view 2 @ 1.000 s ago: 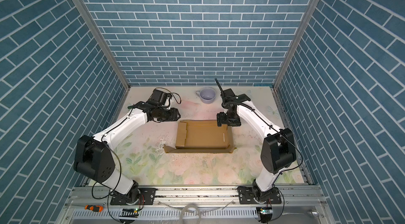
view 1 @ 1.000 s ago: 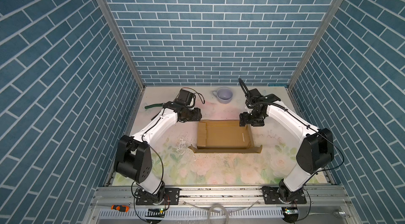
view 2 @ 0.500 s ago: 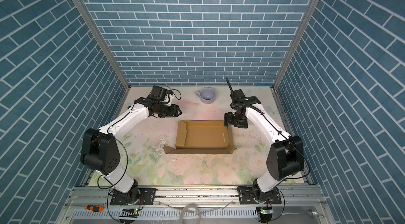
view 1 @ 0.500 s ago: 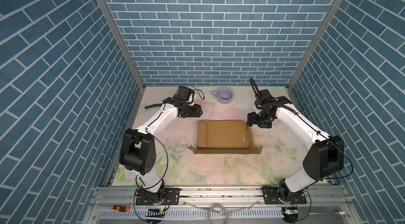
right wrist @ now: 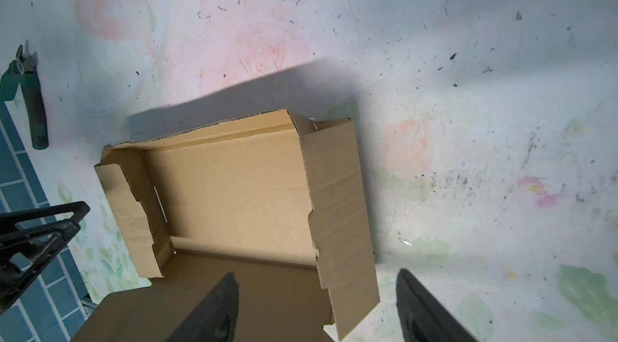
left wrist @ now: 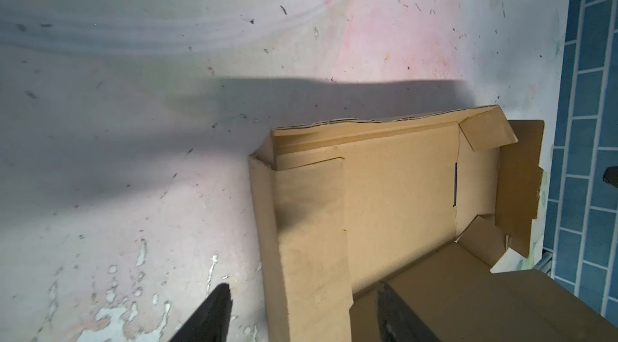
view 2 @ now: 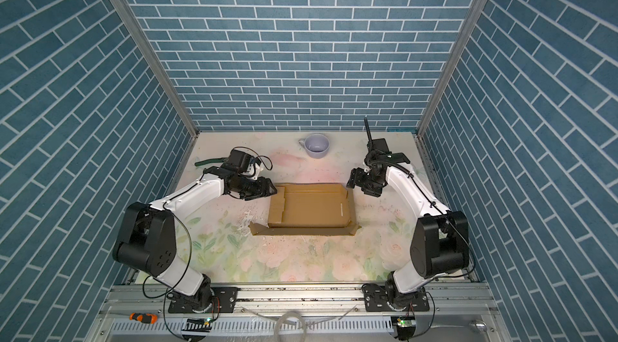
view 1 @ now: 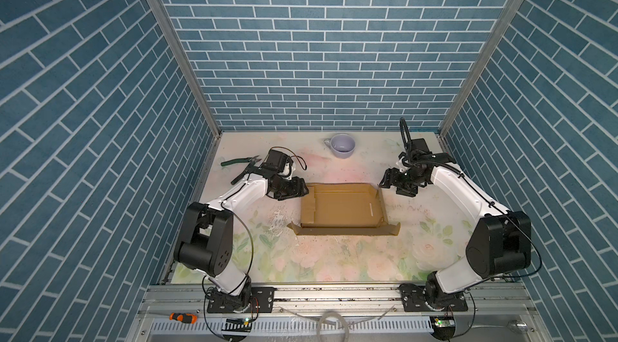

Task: Assemble paper box
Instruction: Pick up the paper box from the center of the table.

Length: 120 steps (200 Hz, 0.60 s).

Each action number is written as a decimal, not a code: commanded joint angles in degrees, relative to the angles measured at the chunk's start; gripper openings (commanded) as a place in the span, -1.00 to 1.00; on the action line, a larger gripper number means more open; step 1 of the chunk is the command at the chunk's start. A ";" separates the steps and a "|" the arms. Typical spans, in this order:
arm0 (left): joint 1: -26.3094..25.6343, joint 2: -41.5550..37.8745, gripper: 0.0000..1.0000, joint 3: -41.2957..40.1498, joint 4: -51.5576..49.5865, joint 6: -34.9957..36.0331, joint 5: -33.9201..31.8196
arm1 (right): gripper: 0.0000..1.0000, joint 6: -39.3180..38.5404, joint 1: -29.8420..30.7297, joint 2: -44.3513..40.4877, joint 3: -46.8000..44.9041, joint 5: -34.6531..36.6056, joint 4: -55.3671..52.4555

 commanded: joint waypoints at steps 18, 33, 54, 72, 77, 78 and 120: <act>-1.98 4.61 0.27 -1.06 1.39 0.57 -0.87 | 0.47 1.76 0.06 -1.00 -3.26 -0.99 2.00; -2.17 5.17 0.17 -1.86 1.29 0.95 -2.25 | 0.46 1.84 0.06 -1.32 -3.98 -0.74 2.15; -2.23 5.39 0.02 -2.83 1.24 1.43 -3.95 | 0.45 1.94 0.06 -1.51 -4.52 -0.83 2.48; -2.39 5.17 -0.13 -3.54 2.09 1.38 -4.17 | 0.44 1.94 0.06 -1.48 -4.56 -0.66 2.59; -2.47 5.10 -0.16 -3.71 2.25 1.33 -4.33 | 0.43 2.01 0.06 -1.47 -4.49 -0.58 2.66; -2.44 5.14 -0.17 -3.74 2.28 1.33 -4.30 | 0.43 2.02 0.06 -1.56 -4.53 -0.57 2.67; -2.43 5.36 -0.43 -4.72 3.36 0.73 -4.34 | 0.42 1.85 0.03 -2.48 -4.48 0.29 2.26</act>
